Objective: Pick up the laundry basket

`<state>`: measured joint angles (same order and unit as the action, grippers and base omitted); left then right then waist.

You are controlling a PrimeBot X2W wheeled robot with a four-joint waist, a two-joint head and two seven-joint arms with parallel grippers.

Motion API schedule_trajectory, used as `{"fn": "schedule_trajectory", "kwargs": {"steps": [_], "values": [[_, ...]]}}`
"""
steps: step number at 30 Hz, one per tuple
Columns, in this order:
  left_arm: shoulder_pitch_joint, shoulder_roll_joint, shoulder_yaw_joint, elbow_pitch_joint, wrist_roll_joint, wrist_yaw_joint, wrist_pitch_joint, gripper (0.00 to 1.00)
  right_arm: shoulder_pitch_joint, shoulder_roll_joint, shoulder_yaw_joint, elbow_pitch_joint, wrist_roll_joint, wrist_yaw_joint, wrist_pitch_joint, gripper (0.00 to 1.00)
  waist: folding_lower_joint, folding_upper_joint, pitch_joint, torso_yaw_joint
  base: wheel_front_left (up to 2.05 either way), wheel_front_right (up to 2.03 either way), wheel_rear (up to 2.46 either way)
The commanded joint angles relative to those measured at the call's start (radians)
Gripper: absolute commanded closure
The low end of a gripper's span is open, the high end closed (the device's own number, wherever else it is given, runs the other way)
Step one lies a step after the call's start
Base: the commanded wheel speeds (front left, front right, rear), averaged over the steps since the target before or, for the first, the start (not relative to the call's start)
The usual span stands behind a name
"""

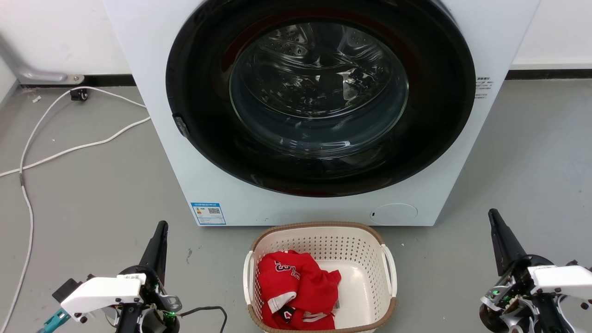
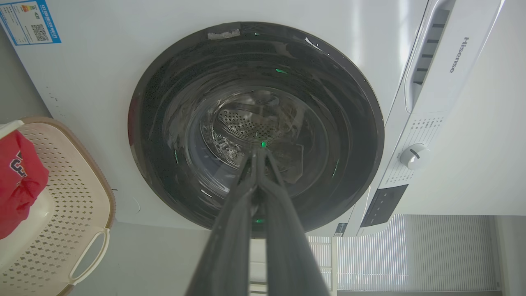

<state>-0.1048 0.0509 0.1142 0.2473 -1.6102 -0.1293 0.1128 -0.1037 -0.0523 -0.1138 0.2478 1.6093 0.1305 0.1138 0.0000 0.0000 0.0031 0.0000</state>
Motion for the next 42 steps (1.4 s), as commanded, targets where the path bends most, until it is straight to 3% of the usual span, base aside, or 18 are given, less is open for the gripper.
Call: {"fn": "schedule_trajectory", "kwargs": {"steps": [1, 24, 25, 29, 30, 31, 42], "values": [[-0.011, -0.001, 0.001, 0.001, 0.003, -0.003, 0.001, 1.00, -0.014, 0.004, 0.000, 0.001, 0.000, 0.000, 0.001, 1.00, 0.0000, 0.0000, 0.000, 0.000, 0.00, 0.00, 0.00], [-0.011, -0.001, 0.001, 0.001, 0.003, -0.003, 0.001, 1.00, -0.014, 0.004, 0.000, 0.001, 0.000, 0.000, 0.001, 1.00, 0.0000, 0.0000, 0.000, 0.000, 0.00, 0.00, 0.00], [0.000, 0.000, 0.000, 0.000, 0.000, 0.000, 0.000, 0.00, 0.000, 0.000, 0.000, 0.000, 0.000, 0.000, 0.000, 0.00, 0.0000, 0.0000, 0.000, 0.000, 0.00, 0.00, 0.00], [0.027, -0.004, -0.003, 0.031, -0.001, 0.000, -0.002, 0.00, 0.027, 0.001, 0.002, 0.028, -0.001, 0.000, -0.001, 0.00, 0.0000, 0.0000, 0.000, 0.000, 0.00, 0.00, 0.00], [0.036, -0.006, -0.004, 0.039, -0.001, 0.000, -0.003, 1.00, 0.035, 0.001, 0.002, 0.036, -0.001, 0.000, -0.002, 1.00, 0.0000, 0.0000, 0.000, 0.000, 0.00, 0.00, 0.00], [0.041, -0.006, -0.005, 0.040, -0.001, 0.000, -0.006, 0.00, 0.039, 0.002, 0.005, 0.038, -0.003, 0.000, -0.005, 0.00, 0.0000, 0.0000, 0.000, 0.000, 0.00, 0.00, 0.00], [0.062, -0.005, -0.005, 0.019, 0.022, 0.000, -0.061, 0.00, 0.057, 0.001, 0.031, 0.015, -0.056, 0.000, -0.061, 0.00, 0.0000, 0.0000, 0.002, -0.001, 0.00, 0.00, 0.00]]}}
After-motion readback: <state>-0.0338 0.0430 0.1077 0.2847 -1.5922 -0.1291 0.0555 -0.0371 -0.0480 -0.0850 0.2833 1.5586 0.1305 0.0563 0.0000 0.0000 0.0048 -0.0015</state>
